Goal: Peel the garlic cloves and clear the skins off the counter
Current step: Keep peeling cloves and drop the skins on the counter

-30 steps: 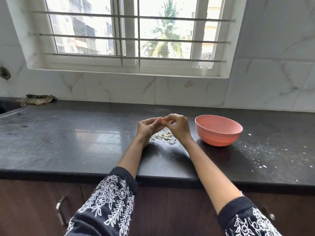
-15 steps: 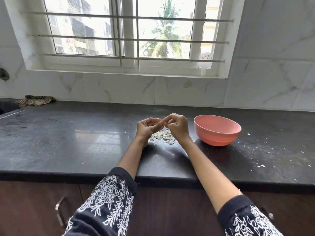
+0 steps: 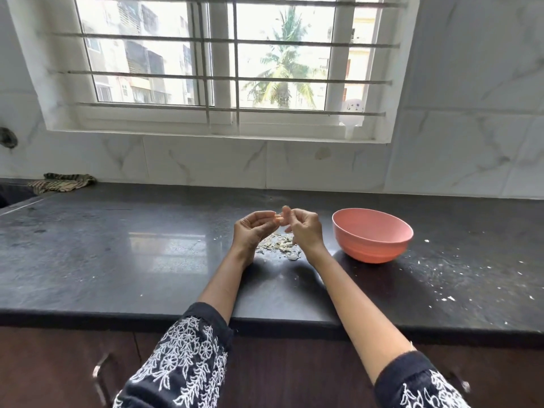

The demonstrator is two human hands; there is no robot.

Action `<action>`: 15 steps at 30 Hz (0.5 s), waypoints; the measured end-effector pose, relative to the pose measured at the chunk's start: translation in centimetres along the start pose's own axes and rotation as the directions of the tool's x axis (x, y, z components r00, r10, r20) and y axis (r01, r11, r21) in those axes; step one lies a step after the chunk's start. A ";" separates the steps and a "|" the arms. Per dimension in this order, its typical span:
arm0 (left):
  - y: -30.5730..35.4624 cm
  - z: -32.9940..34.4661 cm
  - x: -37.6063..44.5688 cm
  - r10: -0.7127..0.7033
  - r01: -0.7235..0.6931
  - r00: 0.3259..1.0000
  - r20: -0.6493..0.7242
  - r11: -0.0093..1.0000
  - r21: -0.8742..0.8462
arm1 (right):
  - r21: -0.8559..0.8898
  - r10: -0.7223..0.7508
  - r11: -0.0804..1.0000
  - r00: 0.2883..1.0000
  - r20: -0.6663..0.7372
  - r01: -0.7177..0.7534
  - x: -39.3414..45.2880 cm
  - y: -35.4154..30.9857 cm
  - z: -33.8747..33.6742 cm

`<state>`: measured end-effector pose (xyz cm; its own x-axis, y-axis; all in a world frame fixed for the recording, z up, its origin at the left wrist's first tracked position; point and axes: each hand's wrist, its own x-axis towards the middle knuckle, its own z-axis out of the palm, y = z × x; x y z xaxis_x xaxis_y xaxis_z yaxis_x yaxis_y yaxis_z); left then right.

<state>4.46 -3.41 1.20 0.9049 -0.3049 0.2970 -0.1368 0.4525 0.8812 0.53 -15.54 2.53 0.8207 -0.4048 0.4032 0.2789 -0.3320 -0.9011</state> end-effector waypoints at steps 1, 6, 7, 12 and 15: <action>-0.1 -0.2 -0.1 -0.001 0.001 1.000 0.003 1.000 -0.002 | -0.007 -0.019 1.000 0.999 0.031 0.020 -0.2 0.2 0.1; -0.2 0.0 -0.6 -0.043 0.044 0.999 0.009 0.998 -0.037 | 0.050 -0.037 0.998 0.998 0.057 0.034 -0.4 0.7 -0.4; -0.2 0.1 -0.6 -0.064 0.064 0.998 0.006 0.996 -0.066 | 0.043 -0.035 0.999 0.998 0.060 0.033 -0.4 0.9 -0.5; 0.2 0.1 -0.3 -0.082 0.063 0.990 -0.114 0.985 -0.160 | -0.100 -0.099 0.990 0.994 0.043 0.102 -0.2 0.5 0.4; 0.4 0.2 0.1 -0.121 0.080 0.976 -0.180 0.973 -0.218 | -0.319 -0.181 0.923 0.974 0.136 0.216 0.7 -1.4 0.0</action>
<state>4.39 -3.45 1.62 0.9724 -0.2017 0.1171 0.0277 0.5983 0.8008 0.70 -15.34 4.10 0.8169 -0.2182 0.5339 0.2755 -0.6656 -0.6936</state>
